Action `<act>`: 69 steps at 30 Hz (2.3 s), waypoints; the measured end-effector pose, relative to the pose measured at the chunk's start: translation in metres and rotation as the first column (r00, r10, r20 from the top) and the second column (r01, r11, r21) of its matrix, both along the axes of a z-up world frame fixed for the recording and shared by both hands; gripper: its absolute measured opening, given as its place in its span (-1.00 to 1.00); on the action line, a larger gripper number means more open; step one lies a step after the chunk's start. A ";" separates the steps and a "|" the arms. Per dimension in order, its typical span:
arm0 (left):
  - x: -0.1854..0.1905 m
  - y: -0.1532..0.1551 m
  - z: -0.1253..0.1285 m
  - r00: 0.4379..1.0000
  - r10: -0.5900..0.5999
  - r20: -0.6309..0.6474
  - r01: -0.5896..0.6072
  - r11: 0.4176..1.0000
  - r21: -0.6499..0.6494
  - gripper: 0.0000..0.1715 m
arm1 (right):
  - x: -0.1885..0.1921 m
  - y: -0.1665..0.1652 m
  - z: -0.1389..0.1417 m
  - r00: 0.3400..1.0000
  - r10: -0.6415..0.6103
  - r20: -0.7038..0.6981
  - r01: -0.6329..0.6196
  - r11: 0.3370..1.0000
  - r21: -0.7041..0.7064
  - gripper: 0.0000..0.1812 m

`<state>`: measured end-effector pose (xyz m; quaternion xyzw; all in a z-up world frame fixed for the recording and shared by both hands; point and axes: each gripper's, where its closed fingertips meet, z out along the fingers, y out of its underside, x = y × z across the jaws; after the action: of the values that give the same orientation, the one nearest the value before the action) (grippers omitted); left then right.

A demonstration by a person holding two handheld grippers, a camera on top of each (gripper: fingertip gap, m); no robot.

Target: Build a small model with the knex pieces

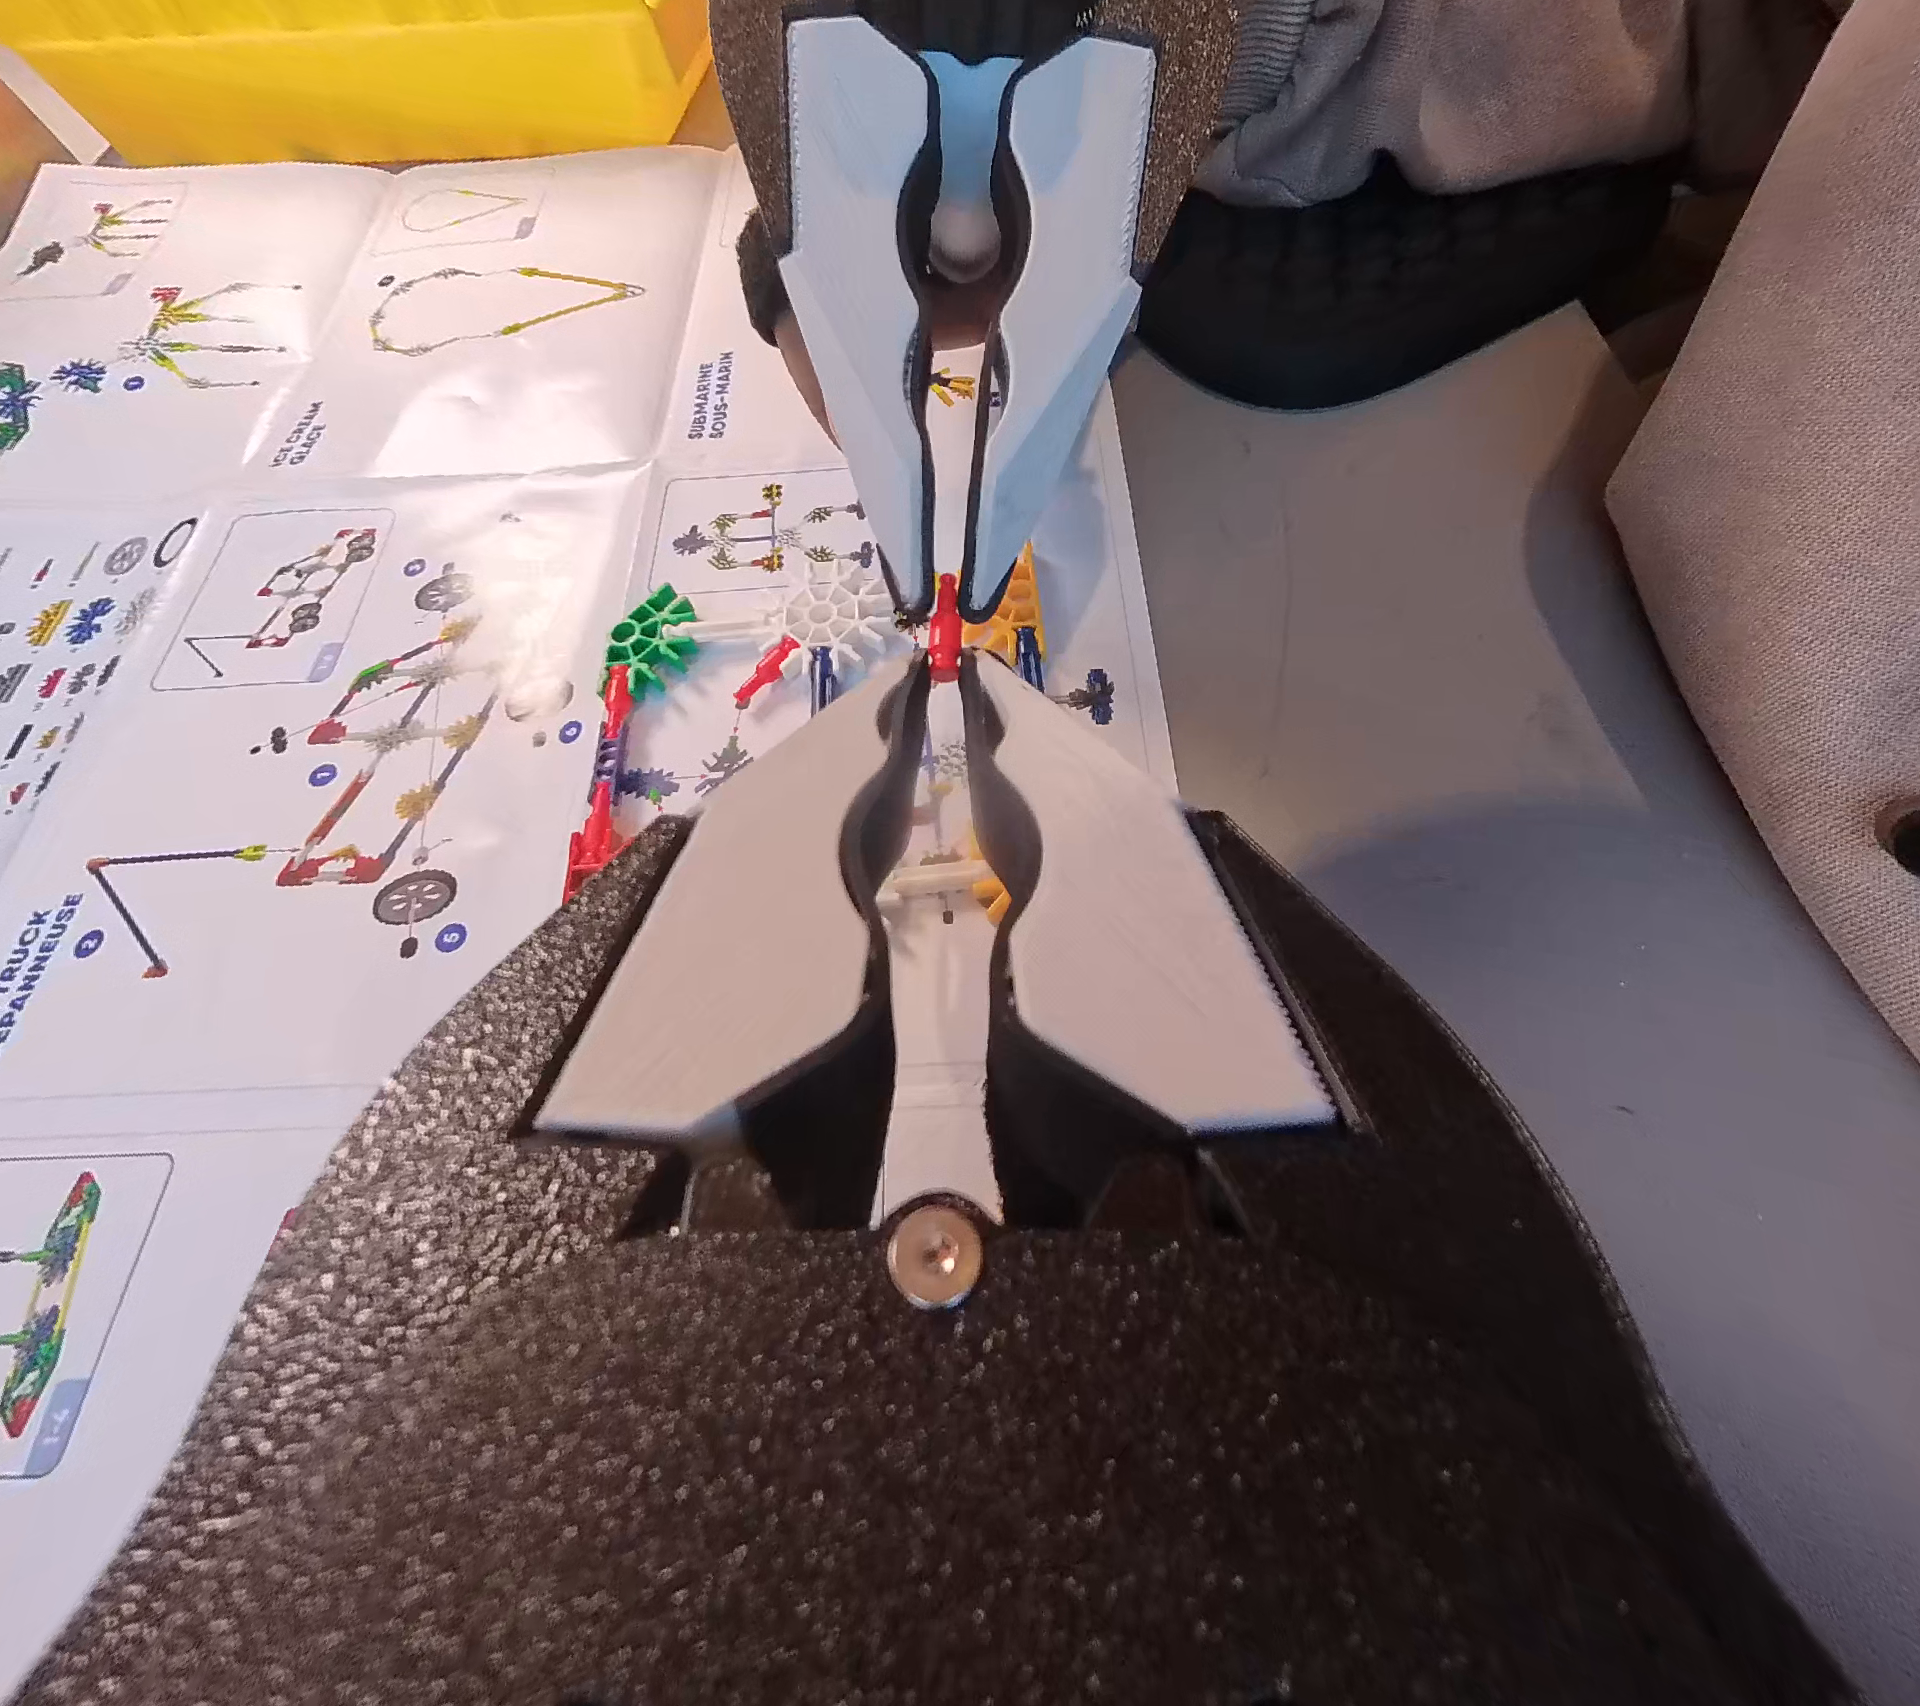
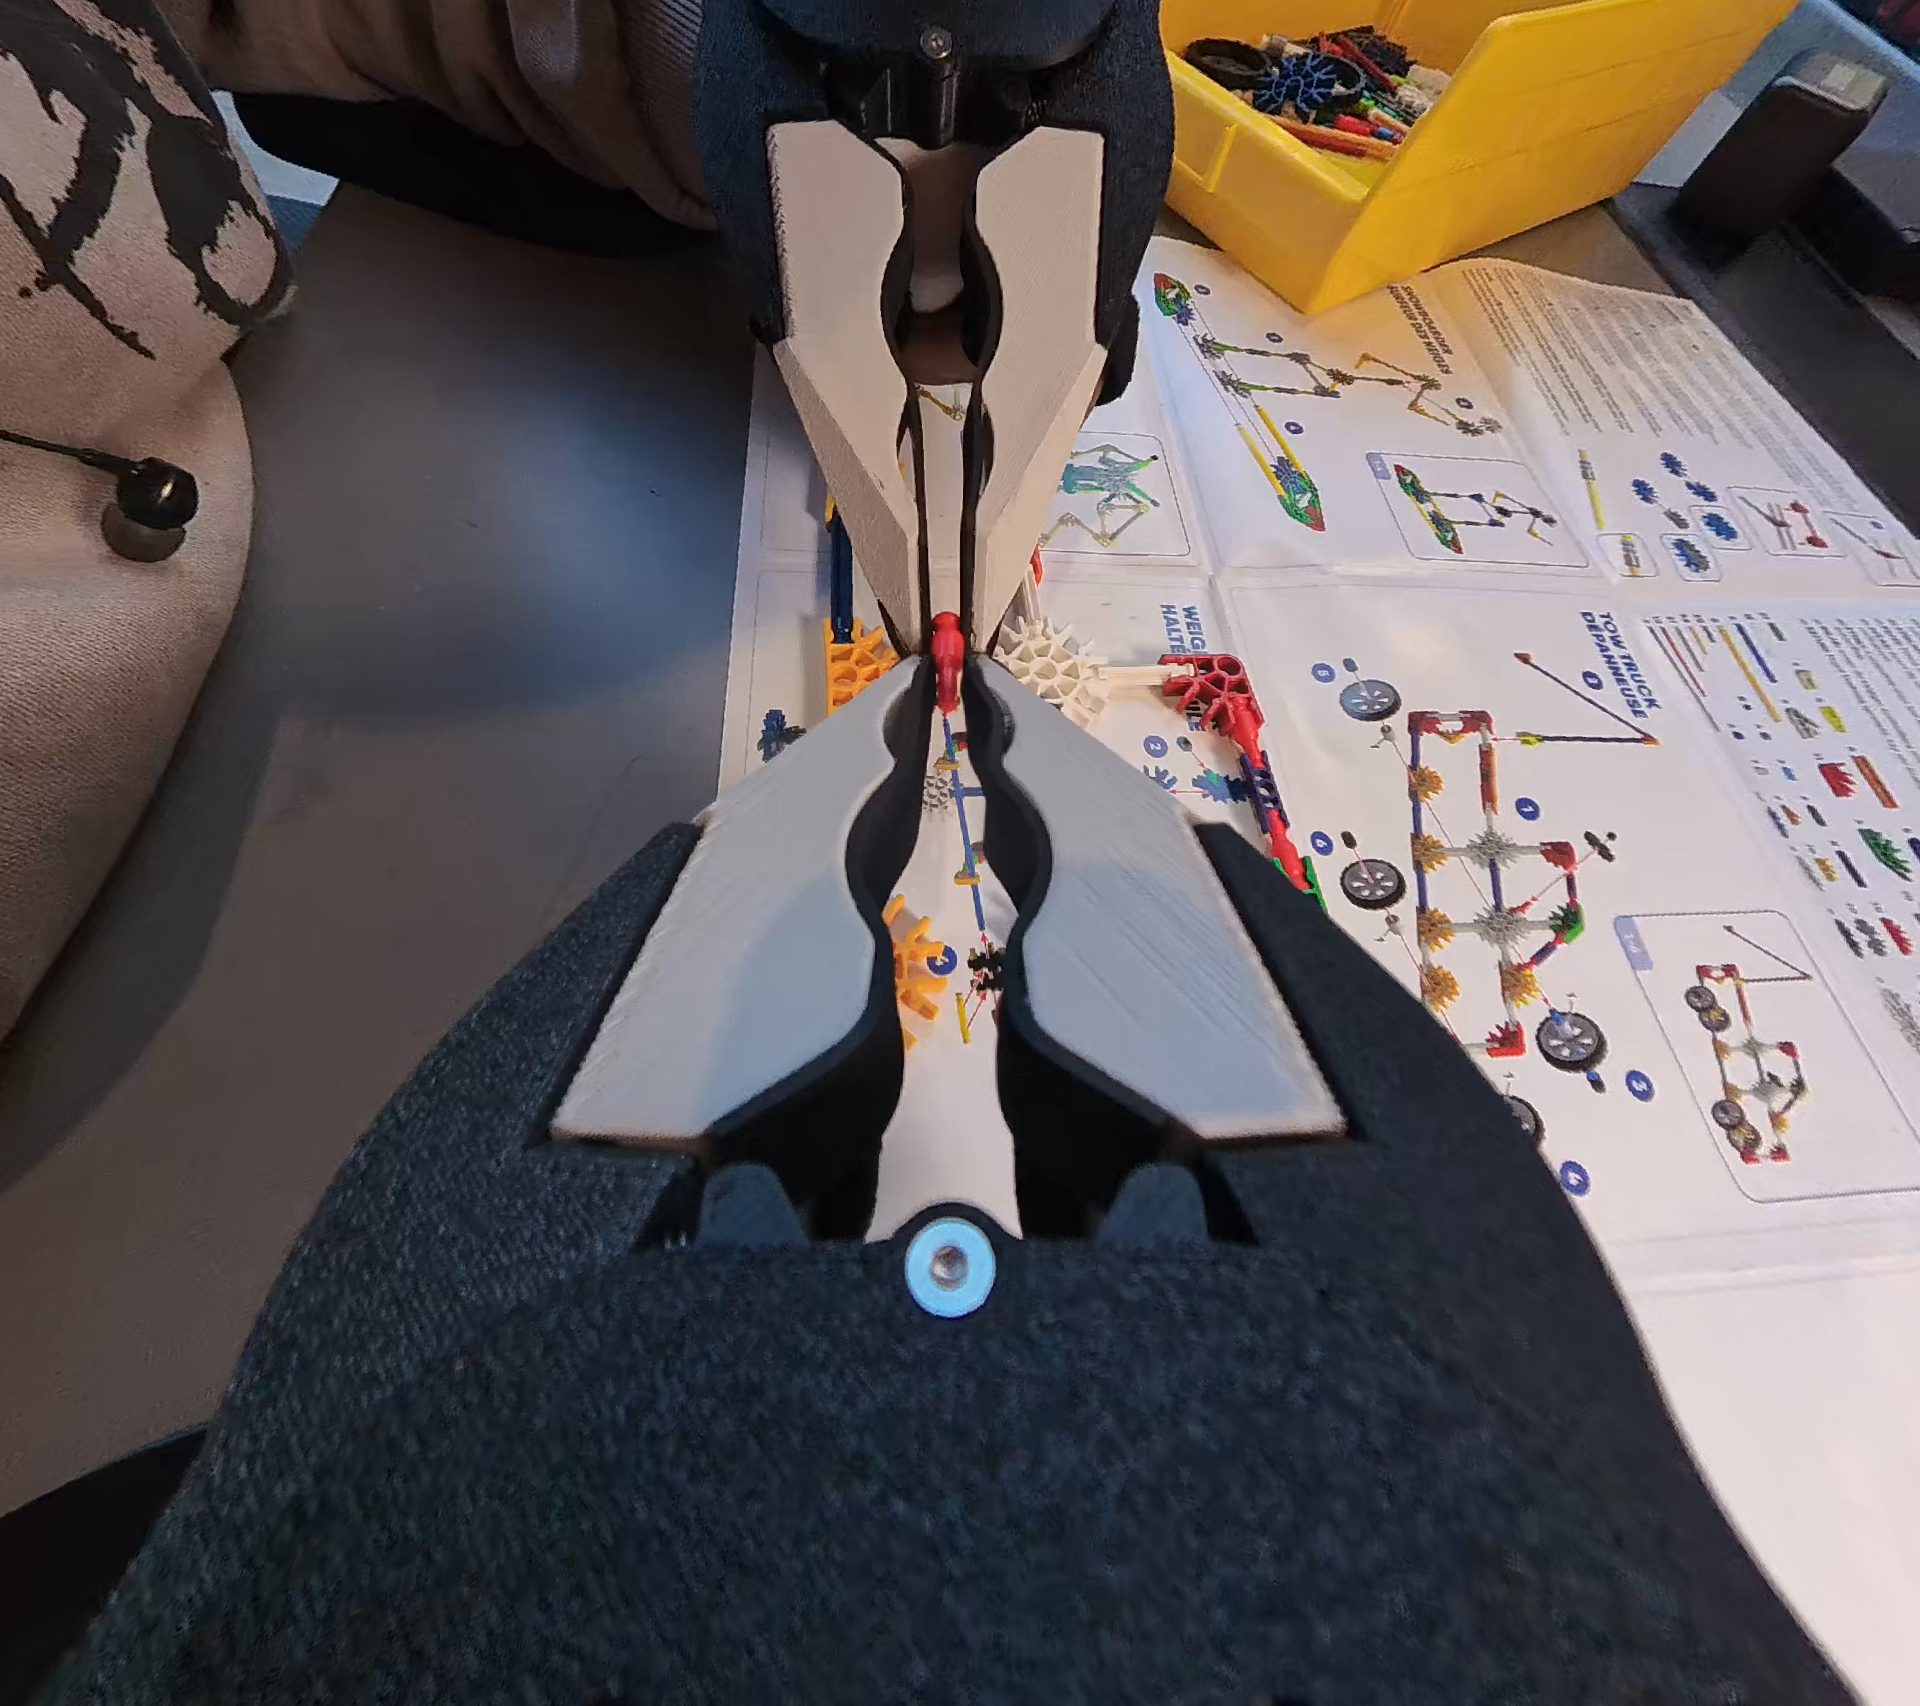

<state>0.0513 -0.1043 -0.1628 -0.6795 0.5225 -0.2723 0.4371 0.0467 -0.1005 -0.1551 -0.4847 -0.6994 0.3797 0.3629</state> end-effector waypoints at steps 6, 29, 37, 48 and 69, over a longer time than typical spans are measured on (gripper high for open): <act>0.000 -0.001 0.000 1.000 -0.005 0.001 0.005 1.000 0.002 -0.96 | 0.001 -0.001 -0.004 1.000 0.008 0.018 -0.008 1.000 -0.006 -0.97; -0.069 0.015 -0.029 0.943 0.208 -0.260 -0.267 0.939 -0.218 -0.60 | 0.023 0.084 -0.048 0.821 -0.478 0.313 0.491 0.870 0.042 -0.97; -0.078 0.007 -0.048 0.937 0.141 -0.318 -0.228 0.939 -0.256 -0.81 | 0.025 0.084 -0.054 0.774 -0.516 0.366 0.524 0.847 0.089 -0.97; -0.076 0.005 -0.048 0.939 0.131 -0.319 -0.218 0.942 -0.254 -0.93 | 0.022 0.082 -0.052 0.773 -0.519 0.364 0.533 0.843 0.071 -0.87; -0.075 0.006 -0.048 0.944 0.125 -0.306 -0.209 0.943 -0.259 -0.93 | 0.015 0.086 -0.046 0.786 -0.517 0.339 0.546 0.837 0.010 -0.95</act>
<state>-0.0241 -0.0985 -0.2107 -0.8102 0.4746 -0.2062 0.2753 0.0613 -0.0146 -0.2015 -0.7339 -0.5672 0.2066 0.3114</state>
